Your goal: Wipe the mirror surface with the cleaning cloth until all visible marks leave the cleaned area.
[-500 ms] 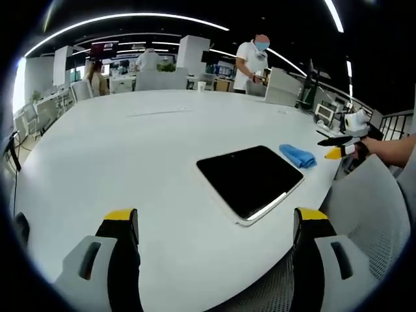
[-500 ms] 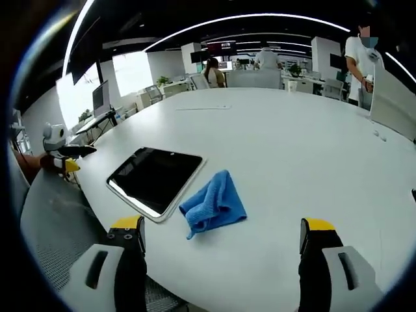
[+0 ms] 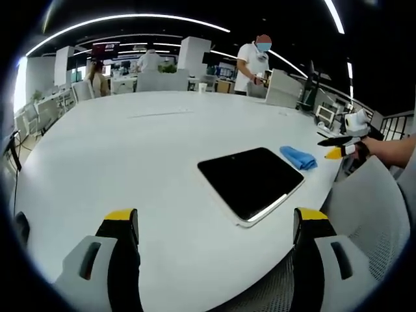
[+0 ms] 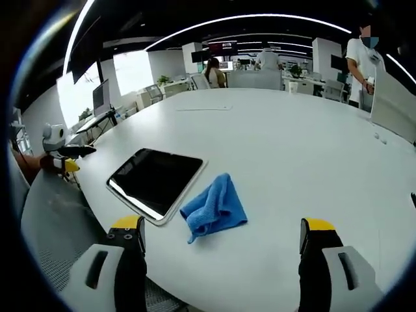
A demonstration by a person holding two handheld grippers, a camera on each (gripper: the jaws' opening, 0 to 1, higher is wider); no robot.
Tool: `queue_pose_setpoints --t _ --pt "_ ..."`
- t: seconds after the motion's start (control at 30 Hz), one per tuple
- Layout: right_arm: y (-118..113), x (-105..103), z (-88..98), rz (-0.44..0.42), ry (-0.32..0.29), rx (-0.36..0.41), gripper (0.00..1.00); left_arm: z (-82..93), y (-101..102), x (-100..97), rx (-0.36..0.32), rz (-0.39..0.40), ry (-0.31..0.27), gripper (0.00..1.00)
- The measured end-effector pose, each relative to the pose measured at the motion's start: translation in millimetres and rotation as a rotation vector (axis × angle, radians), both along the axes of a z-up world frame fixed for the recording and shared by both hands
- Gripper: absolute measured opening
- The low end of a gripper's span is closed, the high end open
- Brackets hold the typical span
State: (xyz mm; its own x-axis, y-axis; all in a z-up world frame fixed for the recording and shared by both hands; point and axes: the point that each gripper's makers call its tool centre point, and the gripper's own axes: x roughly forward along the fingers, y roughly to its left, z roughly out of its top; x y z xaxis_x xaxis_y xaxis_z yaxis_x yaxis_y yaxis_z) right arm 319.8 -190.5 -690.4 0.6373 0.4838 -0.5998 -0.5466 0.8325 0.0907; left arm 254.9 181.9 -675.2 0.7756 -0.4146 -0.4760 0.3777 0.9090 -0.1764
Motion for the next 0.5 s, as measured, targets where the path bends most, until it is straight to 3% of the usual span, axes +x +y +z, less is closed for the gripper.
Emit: queue_pose_setpoints --t 0.5 --pt "0.0 -0.7 -0.7 -0.009 0.000 0.012 0.98 -1.4 -0.4 -0.6 0.009 -0.004 0.007 0.97"
